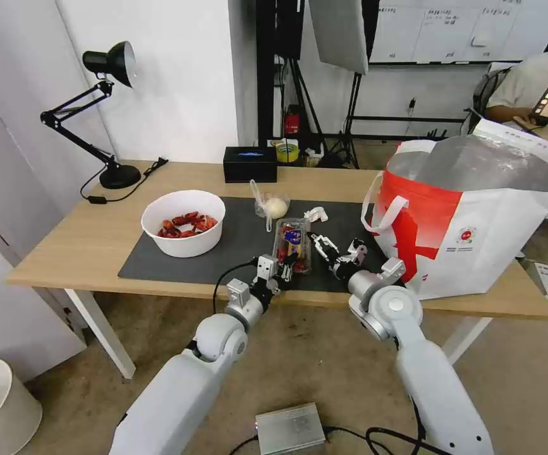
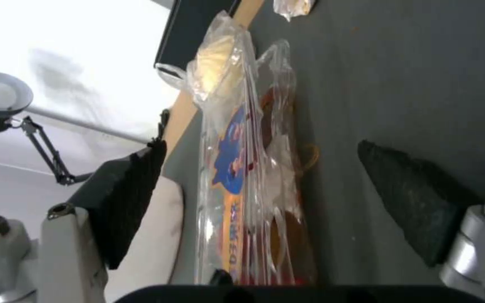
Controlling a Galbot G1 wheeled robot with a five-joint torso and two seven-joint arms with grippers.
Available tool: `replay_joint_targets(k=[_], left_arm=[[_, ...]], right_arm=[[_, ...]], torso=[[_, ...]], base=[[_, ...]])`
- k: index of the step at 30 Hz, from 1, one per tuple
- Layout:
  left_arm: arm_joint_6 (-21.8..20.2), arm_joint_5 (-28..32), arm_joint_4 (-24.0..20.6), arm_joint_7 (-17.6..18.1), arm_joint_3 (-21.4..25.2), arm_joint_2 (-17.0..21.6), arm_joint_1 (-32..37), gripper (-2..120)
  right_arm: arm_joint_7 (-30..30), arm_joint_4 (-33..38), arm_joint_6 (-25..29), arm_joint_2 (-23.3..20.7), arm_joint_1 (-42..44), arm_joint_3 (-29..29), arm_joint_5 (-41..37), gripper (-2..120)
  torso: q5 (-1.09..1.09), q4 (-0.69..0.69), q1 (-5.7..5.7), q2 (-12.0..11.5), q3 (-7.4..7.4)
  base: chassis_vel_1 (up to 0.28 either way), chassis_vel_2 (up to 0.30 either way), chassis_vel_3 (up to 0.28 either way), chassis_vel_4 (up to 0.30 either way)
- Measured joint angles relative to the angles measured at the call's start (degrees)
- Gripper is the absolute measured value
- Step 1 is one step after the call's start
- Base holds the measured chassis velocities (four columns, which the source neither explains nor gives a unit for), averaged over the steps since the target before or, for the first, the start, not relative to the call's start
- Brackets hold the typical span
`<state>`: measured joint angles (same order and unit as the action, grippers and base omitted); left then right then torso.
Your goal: Pick up the trash from the table and place it into the takeout bag.
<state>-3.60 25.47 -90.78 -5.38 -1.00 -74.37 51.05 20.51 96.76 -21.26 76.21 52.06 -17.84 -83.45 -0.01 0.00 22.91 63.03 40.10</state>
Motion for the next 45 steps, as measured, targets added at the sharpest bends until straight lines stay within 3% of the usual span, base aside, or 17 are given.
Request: replay_joint_targets(k=[21,30,31,34,36,45], left_arm=[[-0.1,0.0,0.2,-0.1,-0.4,-0.4,-0.2,0],[0.0,0.1,0.1,-0.2,-0.3,-0.5,-0.1,0],[0.0,0.1,0.1,-0.3,-0.3,-0.5,-0.1,0],[0.0,0.2,0.1,-0.3,-0.3,-0.5,-0.1,0],[0.0,0.2,0.1,-0.4,-0.3,-0.5,-0.1,0],[0.0,0.3,0.0,-0.6,-0.2,-0.6,0.1,0]], right_arm=[[-1.1,-2.9,-0.1,1.9,-1.6,1.2,2.9,89],[-0.8,-3.6,-1.3,2.0,-1.7,1.6,3.7,59],[-0.7,-3.9,-1.5,2.2,-1.8,1.7,3.7,50],[-0.6,-4.1,-1.7,2.2,-1.8,1.7,3.6,44],[-0.5,-4.5,-1.8,2.4,-2.0,1.8,3.6,32],[-0.7,-5.1,-1.8,2.8,-2.3,1.8,3.5,4]], torso=[[-0.01,-0.02,-0.01,0.0,-0.01],[0.01,-0.01,0.02,0.0,0.01],[0.02,0.02,0.02,0.0,0.01],[0.02,0.03,0.02,0.0,0.02],[0.04,0.04,0.02,0.0,0.02],[0.03,0.01,0.02,0.0,0.01]], base=[[0.0,0.0,0.0,0.0],[0.0,0.0,0.0,0.0],[0.0,0.0,0.0,0.0],[0.0,0.0,0.0,0.0],[0.0,0.0,0.0,0.0],[0.0,0.0,0.0,0.0]])
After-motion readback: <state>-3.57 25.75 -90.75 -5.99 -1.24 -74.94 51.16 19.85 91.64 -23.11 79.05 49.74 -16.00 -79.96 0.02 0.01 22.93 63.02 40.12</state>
